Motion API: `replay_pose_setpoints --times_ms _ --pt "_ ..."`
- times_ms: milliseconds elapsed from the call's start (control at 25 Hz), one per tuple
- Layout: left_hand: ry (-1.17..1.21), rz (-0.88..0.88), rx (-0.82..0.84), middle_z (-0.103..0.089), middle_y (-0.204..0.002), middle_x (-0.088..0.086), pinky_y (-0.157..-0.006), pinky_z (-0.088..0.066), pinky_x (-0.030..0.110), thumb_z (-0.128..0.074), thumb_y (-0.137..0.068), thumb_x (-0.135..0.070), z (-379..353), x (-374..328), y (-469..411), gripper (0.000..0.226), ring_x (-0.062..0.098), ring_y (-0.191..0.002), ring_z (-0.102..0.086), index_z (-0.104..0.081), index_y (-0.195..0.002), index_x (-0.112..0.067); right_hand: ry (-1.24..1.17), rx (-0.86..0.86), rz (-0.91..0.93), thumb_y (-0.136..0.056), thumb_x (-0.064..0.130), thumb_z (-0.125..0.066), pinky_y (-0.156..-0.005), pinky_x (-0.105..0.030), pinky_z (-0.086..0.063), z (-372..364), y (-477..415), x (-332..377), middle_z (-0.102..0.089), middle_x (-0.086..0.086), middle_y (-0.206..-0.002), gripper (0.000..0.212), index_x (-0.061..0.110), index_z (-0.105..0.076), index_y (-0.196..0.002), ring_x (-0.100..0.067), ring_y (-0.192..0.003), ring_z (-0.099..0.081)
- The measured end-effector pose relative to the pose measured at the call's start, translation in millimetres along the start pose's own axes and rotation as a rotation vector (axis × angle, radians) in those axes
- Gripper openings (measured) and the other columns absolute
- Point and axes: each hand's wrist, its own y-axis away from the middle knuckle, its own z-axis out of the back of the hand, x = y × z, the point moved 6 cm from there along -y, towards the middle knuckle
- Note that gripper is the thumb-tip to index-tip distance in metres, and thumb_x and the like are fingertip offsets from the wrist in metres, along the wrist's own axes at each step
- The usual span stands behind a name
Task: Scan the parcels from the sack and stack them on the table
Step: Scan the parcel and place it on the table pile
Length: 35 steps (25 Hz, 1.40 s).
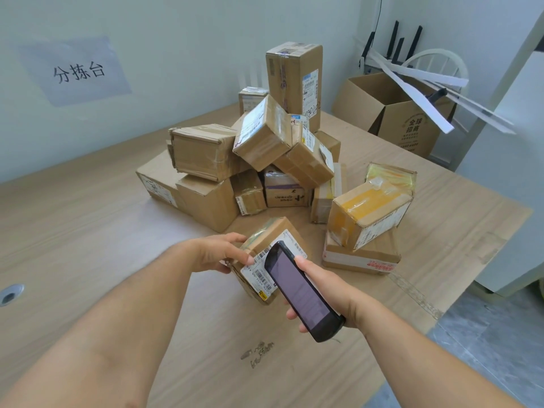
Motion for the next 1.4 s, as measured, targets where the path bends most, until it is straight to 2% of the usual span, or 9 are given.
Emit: replay_pose_setpoints --times_ms 160,240,320,400,520,640,800,1000,1400 --pt "-0.115 0.036 0.001 -0.051 -0.135 0.004 -0.096 -0.04 0.03 -0.079 -0.058 -0.025 -1 9 25 0.098 0.021 -0.123 -0.048 -0.035 -0.146 -0.021 -0.03 -0.014 -0.008 -0.093 0.068 -0.042 -0.066 -0.039 -0.058 -24 16 3 -0.066 -0.016 -0.095 0.068 0.008 -0.059 -0.121 -0.026 -0.081 -0.067" --pt "-0.158 -0.038 -0.125 -0.053 -0.129 0.002 -0.095 -0.041 0.03 -0.08 -0.06 -0.031 8 8 41 0.096 0.019 -0.116 -0.051 -0.037 -0.145 -0.022 -0.008 -0.01 -0.015 -0.094 0.067 -0.041 -0.065 -0.038 -0.058 -37 25 3 -0.067 -0.016 -0.098 0.068 0.007 -0.06 -0.12 -0.024 -0.081 -0.067" --pt "-0.165 -0.123 -0.266 -0.056 -0.12 -0.003 -0.099 -0.04 0.034 -0.081 -0.071 -0.03 27 4 60 0.086 0.016 -0.109 -0.053 -0.038 -0.145 -0.023 0.039 0.016 -0.044 -0.095 0.067 -0.04 -0.069 -0.038 -0.058 -50 32 0 -0.066 -0.015 -0.101 0.067 0.008 -0.06 -0.12 -0.024 -0.083 -0.066" --pt "-0.195 -0.164 -0.393 -0.052 -0.126 0.0 -0.107 -0.037 0.038 -0.079 -0.075 -0.027 51 5 82 0.084 0.018 -0.114 -0.051 -0.036 -0.147 -0.023 0.099 0.044 -0.08 -0.095 0.066 -0.04 -0.07 -0.038 -0.057 -68 38 -3 -0.066 -0.015 -0.101 0.066 0.008 -0.06 -0.121 -0.023 -0.082 -0.066" --pt "-0.302 -0.178 -0.529 -0.035 -0.144 0.005 -0.112 -0.032 0.043 -0.082 -0.071 -0.032 81 15 114 0.092 0.026 -0.129 -0.042 -0.033 -0.149 -0.026 0.201 0.068 -0.099 -0.095 0.065 -0.04 -0.067 -0.035 -0.056 -102 44 -6 -0.066 -0.012 -0.098 0.065 0.008 -0.06 -0.118 -0.02 -0.075 -0.066" --pt "-0.393 -0.18 -0.584 -0.029 -0.144 0.006 -0.112 -0.03 0.043 -0.08 -0.074 -0.034 96 30 143 0.091 0.029 -0.134 -0.034 -0.031 -0.15 -0.026 0.258 0.102 -0.095 -0.094 0.066 -0.042 -0.065 -0.034 -0.055 -133 44 -7 -0.067 -0.011 -0.096 0.065 0.008 -0.06 -0.117 -0.02 -0.075 -0.066" --pt "-0.445 -0.172 -0.64 -0.03 -0.142 0.007 -0.106 -0.032 0.04 -0.077 -0.078 -0.032 106 53 173 0.087 0.028 -0.133 -0.033 -0.029 -0.15 -0.025 0.336 0.162 -0.1 -0.095 0.064 -0.042 -0.067 -0.035 -0.055 -167 51 -7 -0.065 -0.012 -0.096 0.061 0.009 -0.059 -0.115 -0.019 -0.073 -0.065" --pt "-0.478 -0.147 -0.677 -0.032 -0.14 0.009 -0.105 -0.034 0.04 -0.077 -0.078 -0.034 116 84 202 0.086 0.028 -0.132 -0.034 -0.031 -0.15 -0.024 0.418 0.21 -0.112 -0.075 0.07 -0.047 -0.066 -0.036 -0.055 -202 55 -12 -0.066 -0.011 -0.097 0.076 0.009 -0.059 -0.117 -0.021 -0.076 -0.066" --pt "-0.408 -0.139 -0.746 -0.031 -0.141 0.009 -0.103 -0.036 0.038 -0.077 -0.078 -0.035 124 150 265 0.082 0.029 -0.133 -0.035 -0.035 -0.147 -0.025 0.454 0.217 -0.045 -0.084 0.067 -0.048 -0.068 -0.04 -0.055 -267 72 -24 -0.068 -0.014 -0.098 0.07 0.01 -0.057 -0.124 -0.027 -0.081 -0.066"
